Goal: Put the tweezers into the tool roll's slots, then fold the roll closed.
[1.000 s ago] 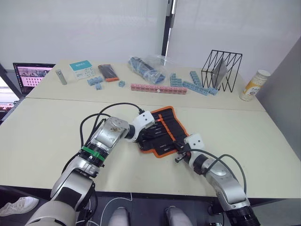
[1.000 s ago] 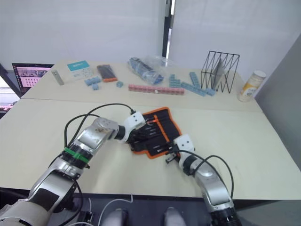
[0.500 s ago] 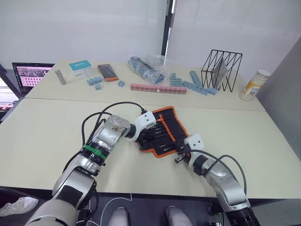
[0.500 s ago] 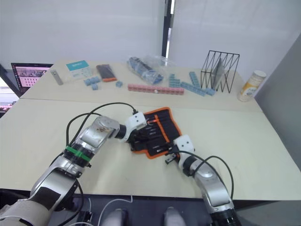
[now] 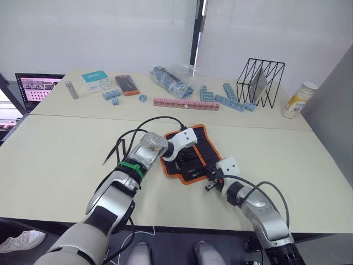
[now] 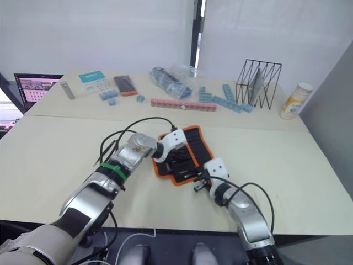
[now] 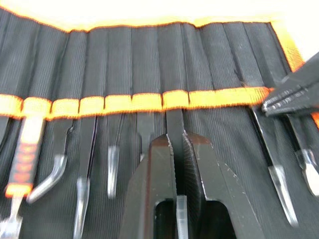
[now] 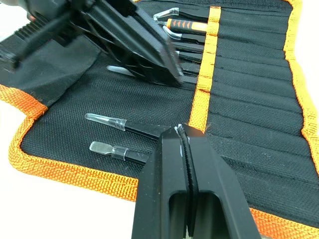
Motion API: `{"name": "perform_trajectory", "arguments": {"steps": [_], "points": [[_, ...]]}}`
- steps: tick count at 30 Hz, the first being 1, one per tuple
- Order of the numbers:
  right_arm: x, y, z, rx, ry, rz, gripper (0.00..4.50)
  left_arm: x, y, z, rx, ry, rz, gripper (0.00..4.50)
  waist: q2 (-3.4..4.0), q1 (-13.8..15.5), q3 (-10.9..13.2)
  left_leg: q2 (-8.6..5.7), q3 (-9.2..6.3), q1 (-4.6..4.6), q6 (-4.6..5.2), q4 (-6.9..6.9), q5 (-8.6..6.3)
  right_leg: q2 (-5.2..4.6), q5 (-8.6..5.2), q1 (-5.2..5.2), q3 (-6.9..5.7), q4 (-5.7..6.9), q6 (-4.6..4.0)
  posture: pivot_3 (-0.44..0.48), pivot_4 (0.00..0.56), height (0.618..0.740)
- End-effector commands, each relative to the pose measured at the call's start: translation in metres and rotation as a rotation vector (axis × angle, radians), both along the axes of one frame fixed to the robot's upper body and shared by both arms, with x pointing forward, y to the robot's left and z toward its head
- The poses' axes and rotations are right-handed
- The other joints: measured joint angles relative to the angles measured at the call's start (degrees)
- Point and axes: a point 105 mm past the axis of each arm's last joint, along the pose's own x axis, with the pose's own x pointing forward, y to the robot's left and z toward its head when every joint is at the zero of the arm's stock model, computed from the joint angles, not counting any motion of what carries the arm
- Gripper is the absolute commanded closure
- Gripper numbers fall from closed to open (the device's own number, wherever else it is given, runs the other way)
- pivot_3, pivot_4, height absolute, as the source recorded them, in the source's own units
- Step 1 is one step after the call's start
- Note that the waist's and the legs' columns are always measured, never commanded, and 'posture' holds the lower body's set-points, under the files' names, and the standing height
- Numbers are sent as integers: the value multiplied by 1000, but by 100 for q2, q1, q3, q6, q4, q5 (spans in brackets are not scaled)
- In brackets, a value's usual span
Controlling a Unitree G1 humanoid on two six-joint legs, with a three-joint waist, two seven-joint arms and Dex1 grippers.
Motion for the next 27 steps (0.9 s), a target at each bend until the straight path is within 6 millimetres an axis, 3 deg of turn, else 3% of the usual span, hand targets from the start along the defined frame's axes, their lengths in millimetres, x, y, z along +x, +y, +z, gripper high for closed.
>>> {"name": "perform_trajectory", "arguments": {"steps": [1, 6, 13, 19, 23, 27], "points": [[-4, -4, -13, -22, 52, -15, 4500, 5, -11, 14, -23, -59, -25, 4460, 0, 6, 0, -1, -1, 0, 0, 1, 0, 0, 0, 1, 0, 0, 0, 0, 150, 740], [-3, -5, -13, -24, 52, -21, 4500, 5, -11, 15, -38, -51, -32, 4460, 0, 8, 0, -6, -3, -1, 0, 3, 0, -2, 1, 3, 2, 0, 3, 0, 150, 740], [0, -9, -13, -25, 52, -27, 4500, 13, 13, 22, -59, -54, 31, 2086, 1, -26, 0, -6, -4, -2, 0, 1, 0, -2, 4, 0, 2, 4, 9, 0, 150, 740], [2, -14, -10, -14, 46, -39, 4500, 6, 31, 46, -116, -73, 47, 39, 7, -78, 2, -3, -7, 4, 1, -3, 0, 2, 8, -3, 5, 17, 14, 0, 150, 740], [7, -14, 5, 23, -3, -32, 4500, -1, 55, 88, -311, 18, 140, 39, 11, -55, 5, -4, -7, -2, 1, 3, 1, 1, 8, -3, 5, 14, 14, 0, 150, 740], [13, -13, 16, 45, -36, -31, 4500, -10, 77, 103, -339, -39, 195, 39, 26, -61, 10, -2, -6, 0, 1, -2, 1, 1, 9, -4, 5, 15, 16, 0, 150, 740]]}}
